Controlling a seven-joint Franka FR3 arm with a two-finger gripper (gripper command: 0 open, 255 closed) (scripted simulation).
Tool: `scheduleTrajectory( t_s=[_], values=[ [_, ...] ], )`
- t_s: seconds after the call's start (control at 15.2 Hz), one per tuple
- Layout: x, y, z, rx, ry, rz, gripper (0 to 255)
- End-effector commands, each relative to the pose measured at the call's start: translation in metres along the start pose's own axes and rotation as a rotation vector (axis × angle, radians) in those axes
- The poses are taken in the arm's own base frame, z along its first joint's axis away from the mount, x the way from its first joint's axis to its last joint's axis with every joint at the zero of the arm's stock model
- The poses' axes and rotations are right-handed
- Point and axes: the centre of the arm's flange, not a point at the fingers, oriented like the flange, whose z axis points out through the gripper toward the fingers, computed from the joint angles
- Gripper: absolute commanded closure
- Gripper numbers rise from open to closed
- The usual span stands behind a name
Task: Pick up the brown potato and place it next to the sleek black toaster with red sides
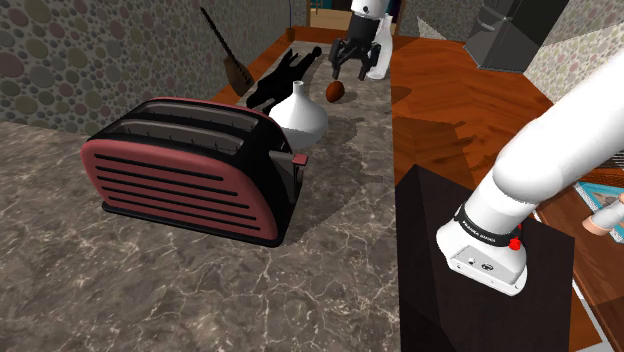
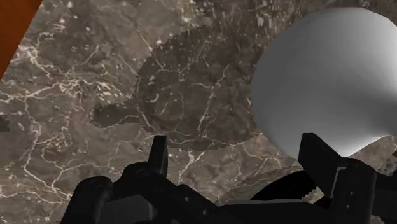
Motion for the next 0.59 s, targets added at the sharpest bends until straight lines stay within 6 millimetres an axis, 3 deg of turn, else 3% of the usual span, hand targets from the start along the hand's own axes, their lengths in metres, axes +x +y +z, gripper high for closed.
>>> scheduleTrajectory(
  t_s=[0.0, 0.53],
  values=[
    [0.023, 0.009, 0.01, 0.013, 0.021, 0.065, 0],
    [0.101, 0.054, 0.048, 0.063, 0.095, 0.315, 0]
  ],
)
